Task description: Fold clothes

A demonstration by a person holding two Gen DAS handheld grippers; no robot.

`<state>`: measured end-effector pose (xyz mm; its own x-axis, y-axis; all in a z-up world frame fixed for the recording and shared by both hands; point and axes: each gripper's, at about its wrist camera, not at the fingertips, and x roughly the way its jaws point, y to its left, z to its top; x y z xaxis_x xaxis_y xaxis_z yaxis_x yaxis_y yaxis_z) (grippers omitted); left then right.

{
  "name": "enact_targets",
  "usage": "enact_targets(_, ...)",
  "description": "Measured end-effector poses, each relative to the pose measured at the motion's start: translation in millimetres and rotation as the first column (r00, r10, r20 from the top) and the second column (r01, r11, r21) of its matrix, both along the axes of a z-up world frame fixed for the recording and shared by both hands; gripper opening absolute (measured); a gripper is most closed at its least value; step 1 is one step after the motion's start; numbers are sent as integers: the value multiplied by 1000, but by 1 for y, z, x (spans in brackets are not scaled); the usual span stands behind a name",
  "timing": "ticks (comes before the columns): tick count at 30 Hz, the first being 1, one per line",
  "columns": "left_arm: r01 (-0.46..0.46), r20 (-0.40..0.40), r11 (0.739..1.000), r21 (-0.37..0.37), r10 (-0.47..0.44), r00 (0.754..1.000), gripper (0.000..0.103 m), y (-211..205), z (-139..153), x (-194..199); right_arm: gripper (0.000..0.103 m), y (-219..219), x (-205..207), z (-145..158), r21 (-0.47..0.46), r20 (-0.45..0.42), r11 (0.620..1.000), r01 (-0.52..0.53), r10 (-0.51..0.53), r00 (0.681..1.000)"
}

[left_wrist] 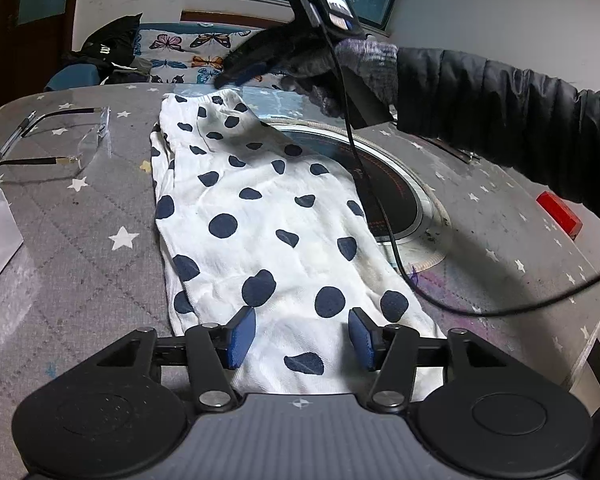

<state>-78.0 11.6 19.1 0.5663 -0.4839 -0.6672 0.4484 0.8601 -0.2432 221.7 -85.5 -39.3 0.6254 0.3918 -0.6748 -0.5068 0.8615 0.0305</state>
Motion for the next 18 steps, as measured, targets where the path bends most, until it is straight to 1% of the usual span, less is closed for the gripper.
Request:
enact_targets(4,-4,1,1000,-3,4,1000,55,0,0,-1,30,30,-7,-8,20,-84,992,-125,126,988)
enact_targets(8,-6,3,1000,-3,6,1000,56,0,0,-1,30,53,-9,-24,-29,-104,985,-169,165,981)
enact_targets(12,-4,5,1000,-2,4,1000,56,-1,0,-2,31,67,-8,-33,-47,-82,989,-137,133,988)
enact_targets(15,1,8,1000,-1,-1,1000,57,-1,-1,-2,32,68,6,-38,-20,-71,996,-90,88,994)
enact_targets(18,3,12,1000,-3,-3,1000,58,-2,-1,-3,32,68,14,-37,-9,-80,997,-71,70,994)
